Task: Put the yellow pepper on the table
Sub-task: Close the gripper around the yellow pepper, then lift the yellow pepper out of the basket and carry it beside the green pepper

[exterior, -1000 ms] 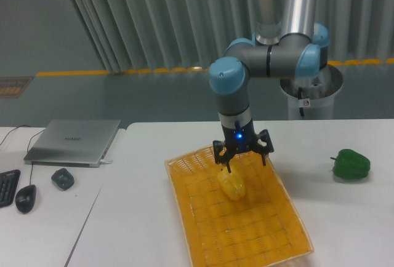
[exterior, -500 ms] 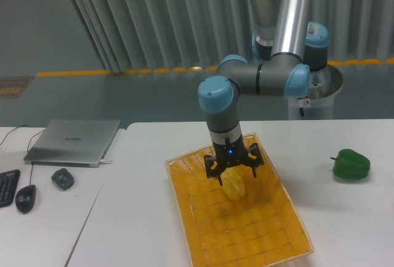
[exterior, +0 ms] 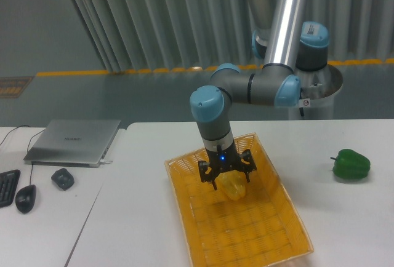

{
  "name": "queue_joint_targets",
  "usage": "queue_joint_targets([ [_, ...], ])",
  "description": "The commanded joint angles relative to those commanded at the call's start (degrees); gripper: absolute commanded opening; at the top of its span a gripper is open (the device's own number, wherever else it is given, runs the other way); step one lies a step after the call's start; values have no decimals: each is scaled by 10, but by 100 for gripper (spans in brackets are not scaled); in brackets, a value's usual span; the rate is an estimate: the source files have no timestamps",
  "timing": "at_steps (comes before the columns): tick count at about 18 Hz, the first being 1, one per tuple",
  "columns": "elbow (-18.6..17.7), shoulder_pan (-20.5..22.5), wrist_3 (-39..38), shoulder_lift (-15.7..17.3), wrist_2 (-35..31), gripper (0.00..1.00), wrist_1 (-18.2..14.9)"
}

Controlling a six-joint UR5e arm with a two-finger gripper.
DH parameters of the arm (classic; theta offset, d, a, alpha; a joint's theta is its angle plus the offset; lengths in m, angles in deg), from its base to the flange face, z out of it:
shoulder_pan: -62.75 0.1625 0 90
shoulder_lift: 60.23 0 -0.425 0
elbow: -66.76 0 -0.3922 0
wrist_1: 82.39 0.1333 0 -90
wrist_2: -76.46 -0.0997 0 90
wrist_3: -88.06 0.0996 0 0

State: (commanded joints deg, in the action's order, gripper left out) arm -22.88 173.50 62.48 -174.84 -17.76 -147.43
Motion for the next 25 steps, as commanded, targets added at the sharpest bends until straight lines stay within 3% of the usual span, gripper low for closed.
queue_joint_targets([
  [6, -3, -2, 1, -5, -7, 97, 0],
  [9, -3, -6, 1, -7, -6, 71, -1],
  [13, -2, -4, 5, -1, -3, 58, -7],
  [14, -2, -3, 5, 2, -2, 49, -7],
  [18, 2, 0, 7, 10, -2, 48, -8],
  [20, 11, 9, 17, 24, -2, 48, -29],
  [25, 56, 46, 99, 55, -5, 48, -135],
])
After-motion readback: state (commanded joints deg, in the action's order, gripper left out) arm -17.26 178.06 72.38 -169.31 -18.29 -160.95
